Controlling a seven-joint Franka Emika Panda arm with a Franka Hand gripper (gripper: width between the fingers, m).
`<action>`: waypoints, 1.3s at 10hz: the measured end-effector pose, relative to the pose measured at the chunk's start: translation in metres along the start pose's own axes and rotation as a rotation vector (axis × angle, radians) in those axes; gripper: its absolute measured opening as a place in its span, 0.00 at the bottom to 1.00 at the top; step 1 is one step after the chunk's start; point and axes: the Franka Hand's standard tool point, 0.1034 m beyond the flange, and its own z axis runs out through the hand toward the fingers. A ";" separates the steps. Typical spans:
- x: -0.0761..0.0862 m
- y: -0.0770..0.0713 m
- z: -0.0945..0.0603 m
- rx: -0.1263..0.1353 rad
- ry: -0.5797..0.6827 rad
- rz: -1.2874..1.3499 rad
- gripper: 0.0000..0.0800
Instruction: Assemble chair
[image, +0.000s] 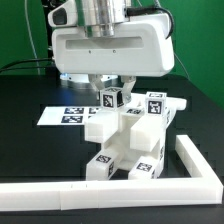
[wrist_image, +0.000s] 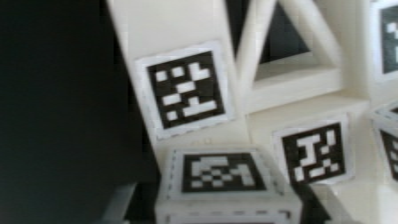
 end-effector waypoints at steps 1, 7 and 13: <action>0.000 0.000 0.000 -0.001 -0.001 0.044 0.34; 0.001 -0.002 0.002 -0.003 -0.011 0.708 0.34; 0.013 -0.002 0.001 0.018 -0.016 1.273 0.34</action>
Offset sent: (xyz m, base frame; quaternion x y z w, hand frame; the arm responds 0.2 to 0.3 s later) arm 0.0108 -0.0062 0.0017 -0.0286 0.0199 0.2729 0.9614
